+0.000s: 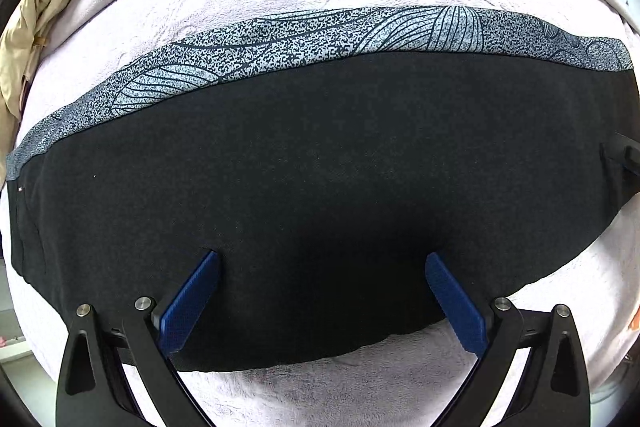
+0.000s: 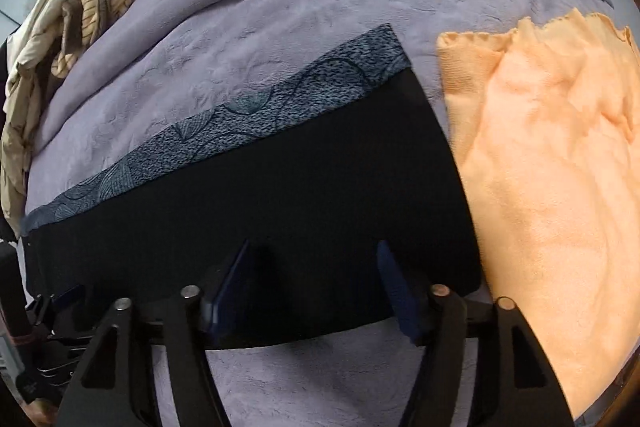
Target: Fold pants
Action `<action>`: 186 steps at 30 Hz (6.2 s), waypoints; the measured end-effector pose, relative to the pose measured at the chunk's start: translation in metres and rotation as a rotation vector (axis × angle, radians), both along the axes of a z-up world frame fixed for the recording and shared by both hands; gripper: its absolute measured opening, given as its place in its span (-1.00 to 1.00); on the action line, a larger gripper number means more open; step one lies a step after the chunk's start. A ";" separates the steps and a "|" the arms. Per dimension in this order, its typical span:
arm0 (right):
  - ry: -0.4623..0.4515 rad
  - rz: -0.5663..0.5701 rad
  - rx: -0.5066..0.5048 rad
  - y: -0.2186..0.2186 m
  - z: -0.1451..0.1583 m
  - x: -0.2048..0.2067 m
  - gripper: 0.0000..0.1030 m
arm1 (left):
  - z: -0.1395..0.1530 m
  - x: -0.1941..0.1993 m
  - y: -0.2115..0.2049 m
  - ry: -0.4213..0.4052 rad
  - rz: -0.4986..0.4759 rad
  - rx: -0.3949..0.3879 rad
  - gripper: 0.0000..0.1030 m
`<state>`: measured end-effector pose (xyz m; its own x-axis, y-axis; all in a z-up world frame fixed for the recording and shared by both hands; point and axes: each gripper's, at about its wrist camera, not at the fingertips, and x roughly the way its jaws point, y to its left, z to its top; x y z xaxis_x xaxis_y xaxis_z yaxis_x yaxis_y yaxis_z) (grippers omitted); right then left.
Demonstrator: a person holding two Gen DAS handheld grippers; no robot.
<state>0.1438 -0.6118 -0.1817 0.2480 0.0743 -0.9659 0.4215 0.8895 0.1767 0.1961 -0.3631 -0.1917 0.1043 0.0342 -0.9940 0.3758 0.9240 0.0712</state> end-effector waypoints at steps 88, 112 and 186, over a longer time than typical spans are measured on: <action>-0.496 -0.564 0.927 -0.103 -0.055 -0.088 -0.73 | 0.021 -0.012 0.011 -0.040 0.010 -0.078 0.23; -0.476 0.117 0.525 0.042 0.106 -0.002 -0.73 | 0.061 0.018 0.085 -0.182 0.039 -0.093 0.21; -0.091 0.029 0.644 0.115 -0.036 0.065 -0.11 | 0.025 0.057 0.122 -0.071 -0.084 -0.082 0.73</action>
